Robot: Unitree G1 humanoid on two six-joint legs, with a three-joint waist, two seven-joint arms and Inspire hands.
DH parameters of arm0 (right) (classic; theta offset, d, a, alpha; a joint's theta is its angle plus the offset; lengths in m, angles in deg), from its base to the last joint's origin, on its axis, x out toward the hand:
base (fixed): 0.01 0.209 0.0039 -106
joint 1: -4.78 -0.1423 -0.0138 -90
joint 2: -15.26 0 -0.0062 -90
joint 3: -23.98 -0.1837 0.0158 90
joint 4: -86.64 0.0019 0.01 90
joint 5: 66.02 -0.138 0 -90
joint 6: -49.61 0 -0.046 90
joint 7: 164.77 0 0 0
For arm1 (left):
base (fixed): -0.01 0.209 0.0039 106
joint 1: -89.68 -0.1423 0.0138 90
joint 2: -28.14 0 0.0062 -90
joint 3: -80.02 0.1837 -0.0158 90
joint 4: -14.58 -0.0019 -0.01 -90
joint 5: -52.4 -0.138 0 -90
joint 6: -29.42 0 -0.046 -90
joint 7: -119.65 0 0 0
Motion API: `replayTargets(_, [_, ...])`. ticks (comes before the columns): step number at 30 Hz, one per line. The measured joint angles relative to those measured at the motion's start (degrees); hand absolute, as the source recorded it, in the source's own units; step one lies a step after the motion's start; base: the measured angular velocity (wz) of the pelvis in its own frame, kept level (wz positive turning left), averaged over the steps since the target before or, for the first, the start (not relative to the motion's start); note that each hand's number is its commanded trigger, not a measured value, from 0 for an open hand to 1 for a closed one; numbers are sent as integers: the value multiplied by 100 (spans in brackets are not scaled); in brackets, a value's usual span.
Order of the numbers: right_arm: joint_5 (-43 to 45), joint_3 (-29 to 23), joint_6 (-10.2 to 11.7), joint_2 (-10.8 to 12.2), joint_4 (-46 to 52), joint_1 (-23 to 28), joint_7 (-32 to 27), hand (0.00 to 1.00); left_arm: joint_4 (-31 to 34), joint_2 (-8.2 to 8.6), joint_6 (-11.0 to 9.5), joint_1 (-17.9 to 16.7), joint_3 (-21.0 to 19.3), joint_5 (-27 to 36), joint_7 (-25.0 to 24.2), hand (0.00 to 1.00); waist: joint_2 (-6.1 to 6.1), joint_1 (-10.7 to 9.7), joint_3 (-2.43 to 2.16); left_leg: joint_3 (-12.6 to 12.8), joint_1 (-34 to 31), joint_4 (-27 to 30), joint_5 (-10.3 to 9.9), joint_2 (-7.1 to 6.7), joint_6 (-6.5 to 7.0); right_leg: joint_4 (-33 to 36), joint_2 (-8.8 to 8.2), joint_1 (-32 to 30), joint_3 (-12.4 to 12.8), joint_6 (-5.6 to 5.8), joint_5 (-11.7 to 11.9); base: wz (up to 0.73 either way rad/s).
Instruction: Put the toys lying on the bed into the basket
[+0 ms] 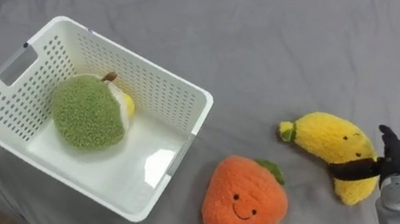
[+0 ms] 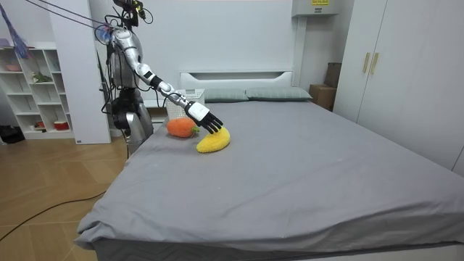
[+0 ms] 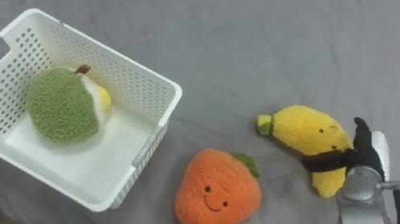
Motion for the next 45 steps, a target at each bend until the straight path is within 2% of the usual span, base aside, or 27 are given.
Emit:
replayTargets(4, [6, 10, 51, -17, -233, -70, -6, 0, -21, -30, -11, -3, 168, 415, -4, 0, 15, 8, 11, 16, -79, 5, 14, -8, 8, 7, -13, -80, -13, 1, 0, 1])
replayTargets(10, [-2, 12, 52, -40, -436, -231, -182, 0, -65, -31, -16, 2, 176, 856, -28, 0, 25, 29, 22, 6, -179, 7, 24, -9, 9, 35, -18, -189, -4, 1, 1, 0])
replayTargets(14, [-20, 116, 52, -59, -573, -357, -264, 0, -79, -30, -16, 5, 177, 887, -27, 0, 28, 57, 39, 14, -215, 6, 29, -8, 9, 67, -23, -243, -3, 1, 1, 0])
replayTargets(16, [-17, 272, 51, -109, -626, -420, -269, 0, -81, -31, -13, 52, 185, 891, -26, 0, 33, 85, 75, -15, -266, 7, 48, -13, 12, 79, -30, -282, -12, 1, 1, 2])
replayTargets(23, [-15, 435, 61, -183, -992, -455, -468, 0, -121, -59, -40, 118, 369, 914, -25, 0, 67, 206, 99, -62, -317, 19, 53, -21, 12, 79, -36, -300, -81, 1, 1, 5])
replayTargets(28, [-4, 442, 71, -219, -1288, -455, -650, 0, -152, -68, -43, 119, 388, 1004, -58, 0, 76, 295, 100, -89, -469, 19, 91, -25, 5, 93, -40, -466, -96, -6, 5, 0])
replayTargets(40, [-1, 442, 93, -409, -1318, -630, -897, 1, -143, -70, -79, 179, 530, 1113, -59, 0, 95, 320, 104, -230, -874, 36, 210, -45, -26, 153, -62, -802, -313, -42, 26, 9])
replayTargets(41, [-3, 442, 93, -409, -1318, -630, -897, 67, -143, -71, -79, 179, 546, 1115, -58, 0, 96, 322, 104, -233, -879, 38, 213, -45, -27, 154, -62, -804, -318, -42, 26, 7])
replayTargets(42, [-3, 448, 96, -409, -1317, -630, -897, 79, -143, -72, -80, 179, 568, 1118, -58, 0, 98, 331, 104, -246, -893, 47, 216, -45, -29, 157, -62, -809, -329, -43, 27, 10])
replayTargets(43, [3, 460, 97, -412, -1318, -632, -897, 100, -137, -85, -84, 193, 623, 1125, -59, 0, 110, 315, 107, -290, -941, 84, 217, -49, -30, 157, -60, -817, -345, -45, 28, 13])
replayTargets(45, [3, 463, 97, -412, -1320, -633, -897, 100, -126, -108, -85, 246, 738, 1138, -60, 0, 118, 318, 114, -299, -980, 97, 223, -49, -36, 157, -57, -839, -350, -52, 32, 10])
